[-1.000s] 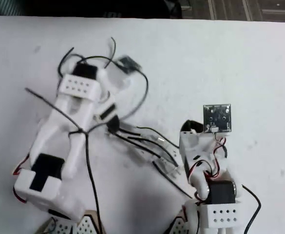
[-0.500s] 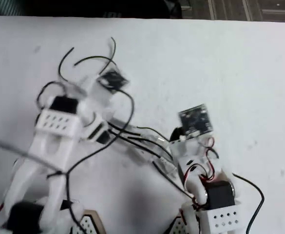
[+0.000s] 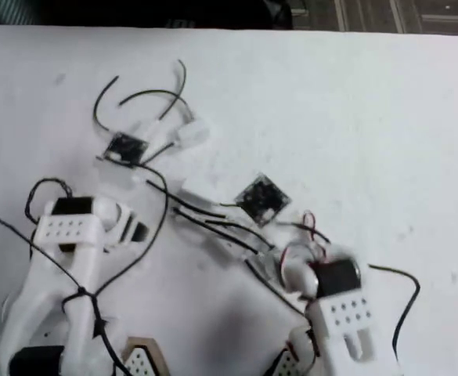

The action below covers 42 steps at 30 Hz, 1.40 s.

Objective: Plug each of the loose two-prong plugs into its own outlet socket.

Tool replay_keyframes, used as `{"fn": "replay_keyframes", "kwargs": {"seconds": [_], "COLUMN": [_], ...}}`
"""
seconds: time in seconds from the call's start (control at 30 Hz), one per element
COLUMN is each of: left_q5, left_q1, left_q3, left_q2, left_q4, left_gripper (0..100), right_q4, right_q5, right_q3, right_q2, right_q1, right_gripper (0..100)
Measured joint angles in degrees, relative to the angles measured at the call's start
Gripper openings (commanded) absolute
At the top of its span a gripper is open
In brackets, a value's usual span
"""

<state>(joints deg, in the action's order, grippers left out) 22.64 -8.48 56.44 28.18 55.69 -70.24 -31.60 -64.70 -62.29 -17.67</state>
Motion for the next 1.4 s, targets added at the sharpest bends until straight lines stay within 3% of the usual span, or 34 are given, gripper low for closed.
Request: {"fn": "replay_keyframes", "kwargs": {"seconds": [0.2, 0.5, 0.73, 1.17, 1.4], "left_q5": [0.0, 0.0, 0.0, 0.0, 0.0], "left_q1": [-0.7, -0.7, -0.7, -0.7, -0.7], "left_q3": [0.79, 0.79, 0.79, 0.79, 0.79], "left_q2": [0.0, 0.0, 0.0, 0.0, 0.0], "left_q4": [-1.23, -1.23, -1.23, -1.23, -1.23], "left_gripper": [26, 26, 26, 26, 26], "right_q4": [-5.71, -8.53, -8.44, -5.19, -4.92], "right_q5": [-0.88, -0.88, -0.53, 8.44, 10.11], "right_q3": [9.49, 14.95, 14.95, 15.3, 16.97], "right_q2": [16.53, 35.34, 40.09, 47.3, 47.3], "right_q1": [0.0, 0.0, -3.6, -14.42, -15.56], "right_gripper": [2.6, 11.4, 11.3, 11.5, 12.2]}}
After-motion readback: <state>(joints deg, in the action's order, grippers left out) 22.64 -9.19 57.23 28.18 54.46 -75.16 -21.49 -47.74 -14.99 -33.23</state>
